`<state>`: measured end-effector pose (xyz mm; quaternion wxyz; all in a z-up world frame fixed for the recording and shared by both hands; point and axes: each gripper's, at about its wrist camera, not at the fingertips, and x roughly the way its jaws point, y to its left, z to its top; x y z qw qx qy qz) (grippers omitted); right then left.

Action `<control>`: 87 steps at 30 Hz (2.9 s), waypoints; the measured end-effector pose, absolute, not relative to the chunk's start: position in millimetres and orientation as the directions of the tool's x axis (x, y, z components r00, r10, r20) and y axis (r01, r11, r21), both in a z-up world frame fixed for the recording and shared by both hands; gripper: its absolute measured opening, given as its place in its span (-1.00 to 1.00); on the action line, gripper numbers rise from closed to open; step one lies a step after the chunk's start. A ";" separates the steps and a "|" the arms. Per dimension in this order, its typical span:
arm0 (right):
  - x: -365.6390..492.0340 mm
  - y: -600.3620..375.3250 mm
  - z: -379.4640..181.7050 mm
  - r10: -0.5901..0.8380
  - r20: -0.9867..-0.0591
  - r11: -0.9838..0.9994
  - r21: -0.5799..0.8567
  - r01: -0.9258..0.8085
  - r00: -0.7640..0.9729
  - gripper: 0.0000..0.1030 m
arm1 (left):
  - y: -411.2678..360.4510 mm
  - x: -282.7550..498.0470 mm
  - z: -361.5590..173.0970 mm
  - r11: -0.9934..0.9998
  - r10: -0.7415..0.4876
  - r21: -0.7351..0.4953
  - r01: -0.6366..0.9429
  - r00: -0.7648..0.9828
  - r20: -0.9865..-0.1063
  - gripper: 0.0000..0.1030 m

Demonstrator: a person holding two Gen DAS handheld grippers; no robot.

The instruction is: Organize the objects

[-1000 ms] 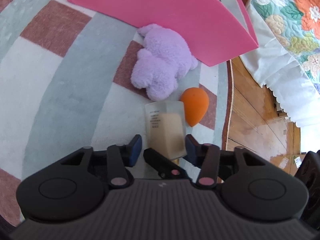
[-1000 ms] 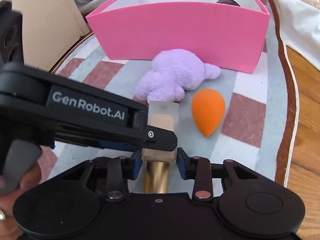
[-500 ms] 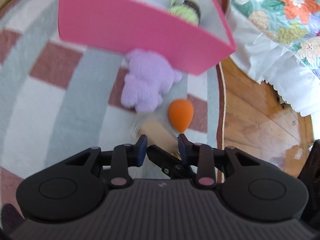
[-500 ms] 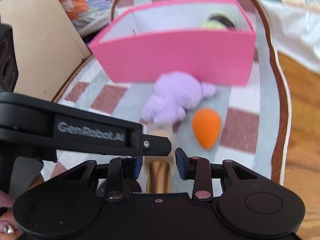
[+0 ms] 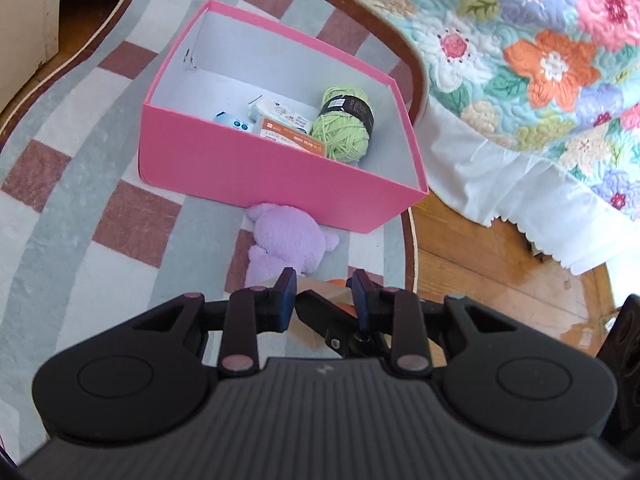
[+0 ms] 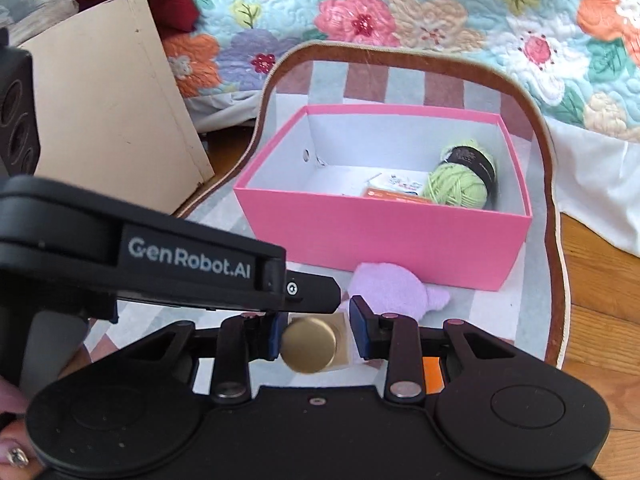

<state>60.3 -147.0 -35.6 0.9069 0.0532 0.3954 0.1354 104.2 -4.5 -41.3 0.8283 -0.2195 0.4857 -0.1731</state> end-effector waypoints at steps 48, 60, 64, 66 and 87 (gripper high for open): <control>42.3 -176.9 -141.5 0.349 -0.844 0.927 0.374 -0.020 0.407 -0.22 | -26.6 86.4 -159.0 0.813 -0.526 -0.565 -0.142 0.235 -0.817 -0.17; 40.7 -197.4 -109.7 0.410 -0.777 0.874 0.485 0.038 0.478 -0.22 | -23.2 91.7 -107.8 0.812 -0.531 -0.577 -0.088 0.300 -0.792 -0.31; 42.8 -195.8 -75.3 0.401 -0.742 0.880 0.474 -0.003 0.537 -0.22 | -17.1 93.7 -70.1 0.809 -0.536 -0.587 -0.037 0.365 -0.762 -0.31; 47.1 -193.8 -59.5 0.403 -0.722 0.882 0.470 -0.028 0.563 -0.22 | -12.4 94.5 -50.4 0.810 -0.531 -0.586 -0.015 0.404 -0.745 -0.31; 190.8 -135.5 64.3 0.398 -0.627 0.913 0.345 -0.220 0.670 -0.22 | 44.0 219.3 67.5 0.836 -0.430 -0.549 0.014 0.638 -0.639 -0.27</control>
